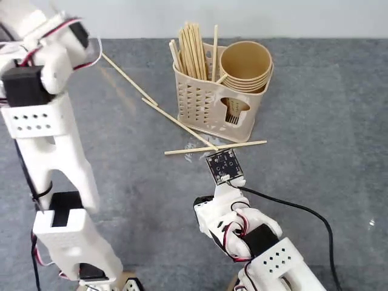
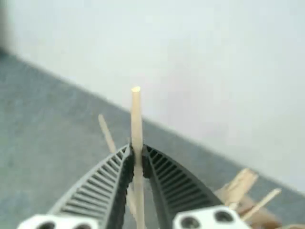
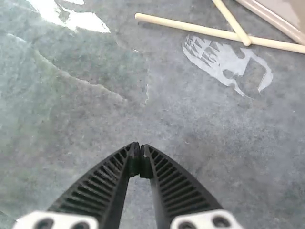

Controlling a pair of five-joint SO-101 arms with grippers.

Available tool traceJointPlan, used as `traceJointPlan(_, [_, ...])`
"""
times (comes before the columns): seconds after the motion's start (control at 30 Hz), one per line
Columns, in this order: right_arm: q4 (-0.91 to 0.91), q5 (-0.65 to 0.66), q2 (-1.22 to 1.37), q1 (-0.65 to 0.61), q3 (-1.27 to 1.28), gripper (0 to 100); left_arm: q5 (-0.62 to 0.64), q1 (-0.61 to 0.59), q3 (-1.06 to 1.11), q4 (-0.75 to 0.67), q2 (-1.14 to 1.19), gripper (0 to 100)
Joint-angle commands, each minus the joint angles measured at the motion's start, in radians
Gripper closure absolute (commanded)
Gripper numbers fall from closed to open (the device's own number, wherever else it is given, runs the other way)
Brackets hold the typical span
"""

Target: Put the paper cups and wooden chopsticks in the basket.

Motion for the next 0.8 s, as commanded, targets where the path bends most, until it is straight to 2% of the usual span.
traceJointPlan(0.0, [-0.013,-0.012,-0.022,-0.007,0.008,99.0,0.068,0.052,-0.062,-0.117,-0.012,99])
traceJointPlan(0.2, [-0.018,-0.012,-0.022,-0.007,0.021,99.0,0.167,0.127,-0.054,-0.270,-0.012,99])
traceJointPlan(0.33, [-0.018,-0.012,-0.022,-0.007,0.021,99.0,0.172,0.206,-0.035,-0.333,-0.009,99])
traceJointPlan(0.53, [-0.018,-0.012,-0.022,-0.007,0.021,99.0,0.167,0.247,0.153,-0.532,-0.011,99])
traceJointPlan(0.77, [-0.018,-0.012,-0.022,-0.007,0.021,99.0,0.038,0.262,0.288,-0.614,-0.012,99])
